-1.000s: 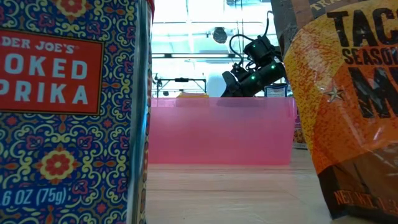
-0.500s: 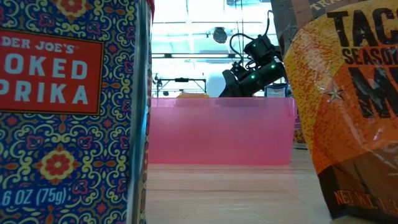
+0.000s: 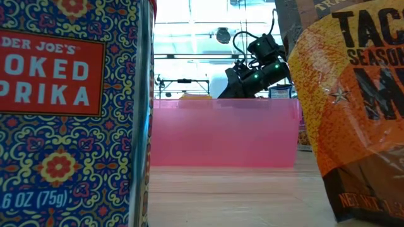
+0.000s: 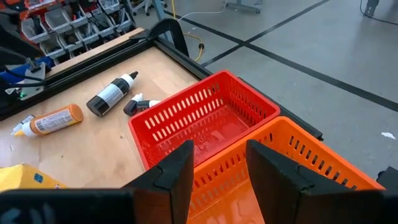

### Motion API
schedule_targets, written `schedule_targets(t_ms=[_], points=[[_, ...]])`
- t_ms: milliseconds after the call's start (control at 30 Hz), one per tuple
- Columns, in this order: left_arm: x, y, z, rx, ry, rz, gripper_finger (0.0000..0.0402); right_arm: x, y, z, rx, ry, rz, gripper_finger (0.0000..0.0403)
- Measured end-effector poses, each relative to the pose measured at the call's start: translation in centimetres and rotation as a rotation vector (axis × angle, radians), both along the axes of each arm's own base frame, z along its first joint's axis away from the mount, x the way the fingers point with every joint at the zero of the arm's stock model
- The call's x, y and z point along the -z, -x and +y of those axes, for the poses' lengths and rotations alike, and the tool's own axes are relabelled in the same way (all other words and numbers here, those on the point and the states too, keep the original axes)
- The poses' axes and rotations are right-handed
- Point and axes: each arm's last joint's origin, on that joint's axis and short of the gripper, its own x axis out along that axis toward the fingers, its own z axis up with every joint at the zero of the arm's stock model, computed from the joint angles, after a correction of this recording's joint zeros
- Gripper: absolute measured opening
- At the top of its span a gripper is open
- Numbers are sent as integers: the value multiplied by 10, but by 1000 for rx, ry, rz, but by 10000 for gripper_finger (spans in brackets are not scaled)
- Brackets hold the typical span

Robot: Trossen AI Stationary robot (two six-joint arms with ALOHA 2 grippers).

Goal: Pick & Place Kitchen Items
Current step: Put the yellow food coloring bottle into the orange basket

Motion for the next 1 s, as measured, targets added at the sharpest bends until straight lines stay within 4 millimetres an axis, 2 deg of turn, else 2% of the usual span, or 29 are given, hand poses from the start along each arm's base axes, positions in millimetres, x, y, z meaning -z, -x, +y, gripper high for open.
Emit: schedule_targets(t_ms=[167, 400, 700, 1000], points=[[9, 0, 17, -20, 135, 33, 184, 0, 0, 0, 0, 0, 0, 142], [15, -2, 31, 153, 181, 70, 184, 0, 0, 0, -1, 0, 0, 141], [7, -6, 34, 290, 236, 170, 184, 0, 0, 0, -1, 0, 1, 140], [1, -12, 31, 240, 468, 316, 184, 0, 0, 0, -7, 16, 8, 140]])
